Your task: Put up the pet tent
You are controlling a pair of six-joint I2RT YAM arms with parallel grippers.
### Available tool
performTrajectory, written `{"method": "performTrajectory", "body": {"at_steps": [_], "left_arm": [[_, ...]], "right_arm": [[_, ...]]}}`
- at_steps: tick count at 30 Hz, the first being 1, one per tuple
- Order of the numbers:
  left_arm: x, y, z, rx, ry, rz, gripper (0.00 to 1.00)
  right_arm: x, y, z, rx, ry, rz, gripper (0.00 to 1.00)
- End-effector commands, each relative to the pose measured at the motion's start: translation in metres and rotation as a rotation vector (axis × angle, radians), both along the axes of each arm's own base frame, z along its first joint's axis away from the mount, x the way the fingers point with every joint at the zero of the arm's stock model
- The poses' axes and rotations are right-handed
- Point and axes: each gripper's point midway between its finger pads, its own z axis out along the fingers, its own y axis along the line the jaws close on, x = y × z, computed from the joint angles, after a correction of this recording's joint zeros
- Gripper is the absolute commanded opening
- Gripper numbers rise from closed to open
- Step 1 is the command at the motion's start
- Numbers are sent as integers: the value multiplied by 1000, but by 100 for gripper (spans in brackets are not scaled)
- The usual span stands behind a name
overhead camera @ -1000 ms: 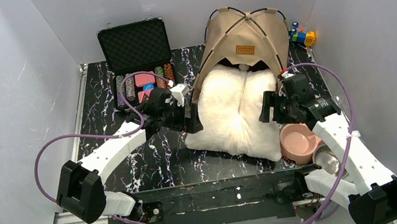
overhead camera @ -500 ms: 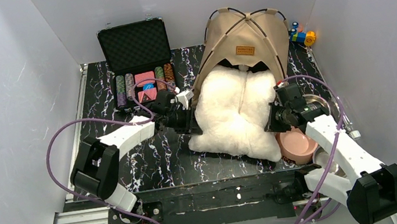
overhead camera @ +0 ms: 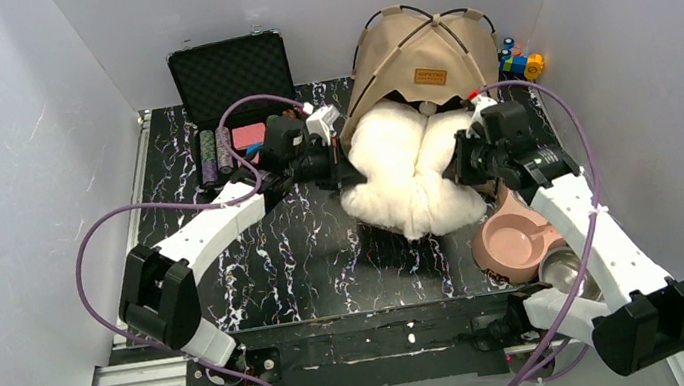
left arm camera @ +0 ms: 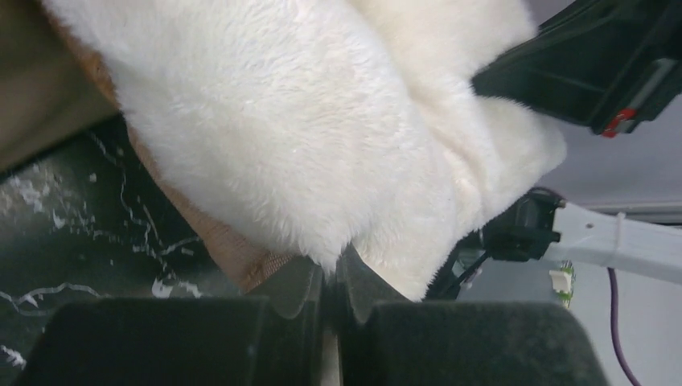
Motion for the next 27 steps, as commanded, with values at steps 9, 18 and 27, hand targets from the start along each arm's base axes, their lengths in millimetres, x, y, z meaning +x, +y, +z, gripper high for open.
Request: {"method": "performTrajectory", "body": {"at_steps": [9,18,27], "left_arm": [[59,-44,47,-110,-89,27,0],[104,-46,20,-28,-126,167,0],[96,-23,37,38,-221,192,69]], "right_arm": [[89,20,35,-45,-162,47,1],[126,-3,21,-77,-219,-191,1],[81,8,18,-35,-150,-59,62]]}}
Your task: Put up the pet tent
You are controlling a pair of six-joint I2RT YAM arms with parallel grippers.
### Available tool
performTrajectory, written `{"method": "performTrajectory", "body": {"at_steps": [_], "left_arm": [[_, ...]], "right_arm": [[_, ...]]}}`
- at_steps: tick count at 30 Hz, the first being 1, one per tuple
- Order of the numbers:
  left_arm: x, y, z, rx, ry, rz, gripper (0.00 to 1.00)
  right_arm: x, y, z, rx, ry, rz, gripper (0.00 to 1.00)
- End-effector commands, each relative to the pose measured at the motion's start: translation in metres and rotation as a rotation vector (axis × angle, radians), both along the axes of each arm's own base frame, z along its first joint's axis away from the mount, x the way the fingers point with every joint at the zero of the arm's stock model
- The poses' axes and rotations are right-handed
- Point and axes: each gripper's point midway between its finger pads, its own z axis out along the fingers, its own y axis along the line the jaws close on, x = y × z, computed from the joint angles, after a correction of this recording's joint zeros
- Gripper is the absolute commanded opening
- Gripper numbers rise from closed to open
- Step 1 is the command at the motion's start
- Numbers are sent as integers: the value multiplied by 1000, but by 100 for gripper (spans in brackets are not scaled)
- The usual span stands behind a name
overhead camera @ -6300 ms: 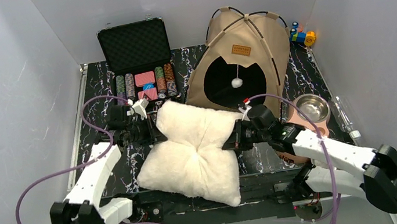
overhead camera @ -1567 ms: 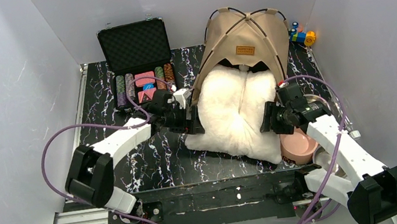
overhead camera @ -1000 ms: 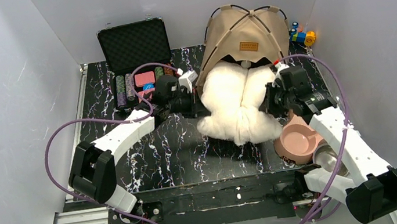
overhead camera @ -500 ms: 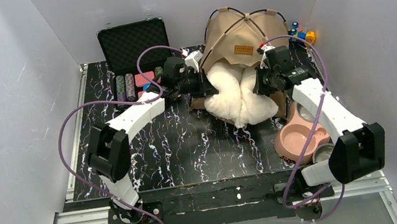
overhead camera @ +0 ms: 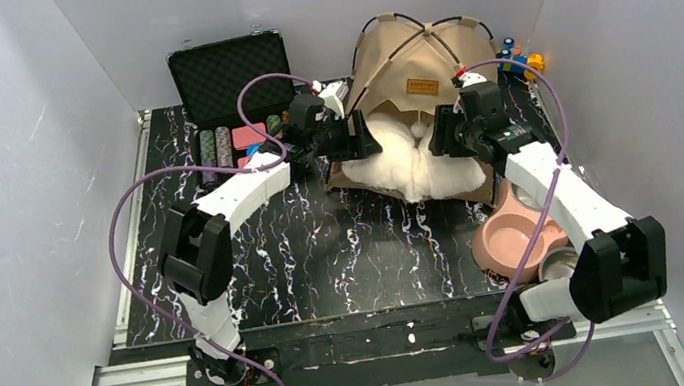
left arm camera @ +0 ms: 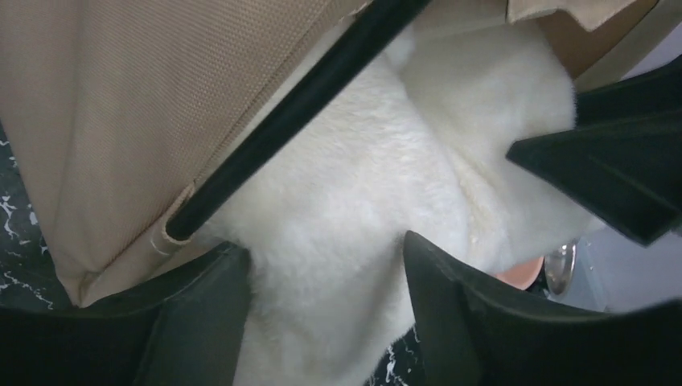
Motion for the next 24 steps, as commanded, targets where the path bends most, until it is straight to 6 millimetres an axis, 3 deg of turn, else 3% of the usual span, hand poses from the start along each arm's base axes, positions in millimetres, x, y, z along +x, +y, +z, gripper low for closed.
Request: {"method": "performTrajectory", "body": {"at_steps": [1,2,3,4,7,10,12,15,18,20,22,24], "left_arm": [[-12,15,54,5,-163,-6,81],[-17,21,52,25,-172,-11,94],[-22,27,53,41,-185,-12,98],[-27,33,56,57,-204,-14,98],[-39,56,40,158,-202,2,98],[-58,81,22,213,-158,52,98],[-63,86,13,218,-144,68,98],[-59,72,9,173,-113,48,98],[-45,44,2,103,-57,16,71],[-40,35,7,76,-69,7,47],[-35,25,15,46,-89,-14,27],[-30,15,24,20,-110,-30,13]], "right_arm": [[-29,15,31,75,-36,105,64],[-39,13,31,71,-23,116,66],[-47,11,32,64,-22,124,68],[-56,7,36,58,-27,126,71],[-79,-9,41,16,-9,93,76],[-119,-31,27,-21,107,14,78],[-134,-44,14,-43,125,-48,79],[-138,-48,4,-51,150,-77,79],[-123,-33,-13,1,151,-51,68],[-113,-23,-12,33,127,-17,49],[-101,-15,-3,62,75,5,22],[-89,-8,10,92,20,22,1]]}}
